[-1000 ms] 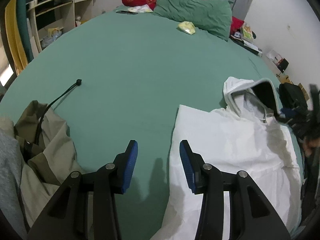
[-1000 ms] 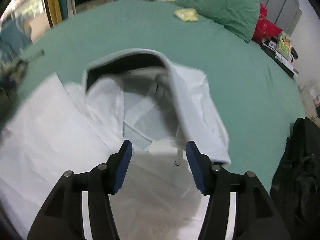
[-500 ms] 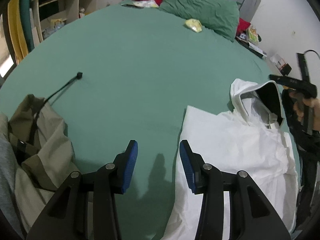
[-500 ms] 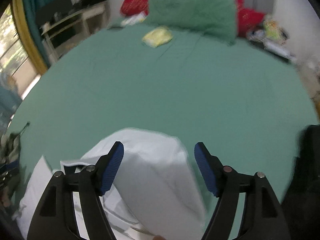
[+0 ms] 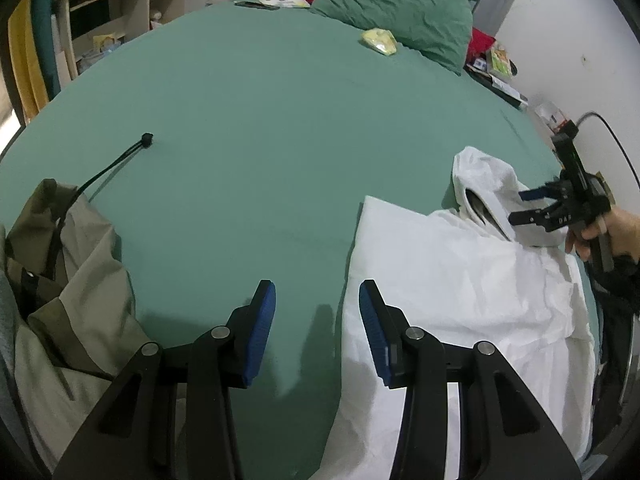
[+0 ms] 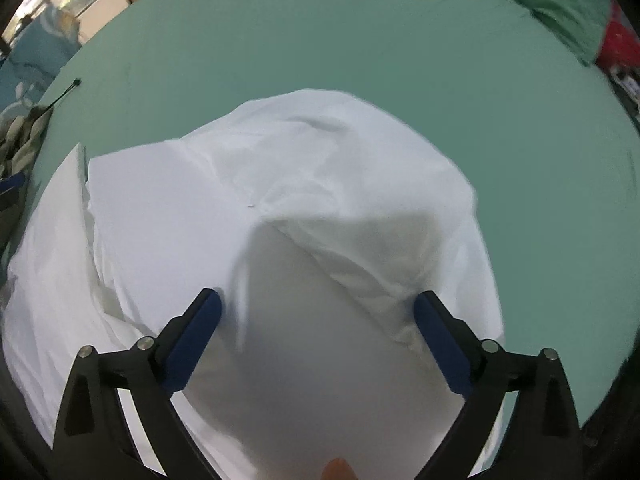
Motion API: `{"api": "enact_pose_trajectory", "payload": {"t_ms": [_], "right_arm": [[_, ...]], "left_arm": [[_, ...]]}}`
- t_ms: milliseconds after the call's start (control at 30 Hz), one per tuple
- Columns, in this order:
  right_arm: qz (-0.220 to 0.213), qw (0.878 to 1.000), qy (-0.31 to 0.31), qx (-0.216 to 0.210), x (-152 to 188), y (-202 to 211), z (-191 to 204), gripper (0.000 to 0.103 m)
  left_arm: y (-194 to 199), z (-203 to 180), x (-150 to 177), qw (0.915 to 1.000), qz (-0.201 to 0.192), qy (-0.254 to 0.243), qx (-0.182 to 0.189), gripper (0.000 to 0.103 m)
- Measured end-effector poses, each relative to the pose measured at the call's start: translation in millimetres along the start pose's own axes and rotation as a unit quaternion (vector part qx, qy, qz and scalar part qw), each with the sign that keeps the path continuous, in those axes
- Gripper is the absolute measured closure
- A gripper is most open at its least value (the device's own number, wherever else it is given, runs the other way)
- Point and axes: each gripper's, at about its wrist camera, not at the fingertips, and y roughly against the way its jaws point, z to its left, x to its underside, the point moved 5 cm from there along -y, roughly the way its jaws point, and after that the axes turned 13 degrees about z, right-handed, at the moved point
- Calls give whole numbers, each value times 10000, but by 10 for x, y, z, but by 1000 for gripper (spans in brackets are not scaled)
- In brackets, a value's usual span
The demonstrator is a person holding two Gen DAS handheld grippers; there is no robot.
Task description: Fold large clothes
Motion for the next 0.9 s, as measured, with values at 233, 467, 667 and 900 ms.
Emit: {"api": "enact_pose_trajectory", "payload": {"t_ms": [233,467,667,900], "right_arm": [[704,9963,470,-123,-272,-74,104,18],[562,9821,1234,1305,-266,88,513,102],[-669,9232,931,3669,-230,421,626,102],[-1081,9447,29,3096,-173,425,622,102]], "left_arm": [[-104,14,25,9998,174,-19,-59,57],[-54,-41,41,9998,167,-93,8,57],[101,-61,35,9999,-38,-83,86,57],[145,-42,12,9999,-79,-1,151,57]]}}
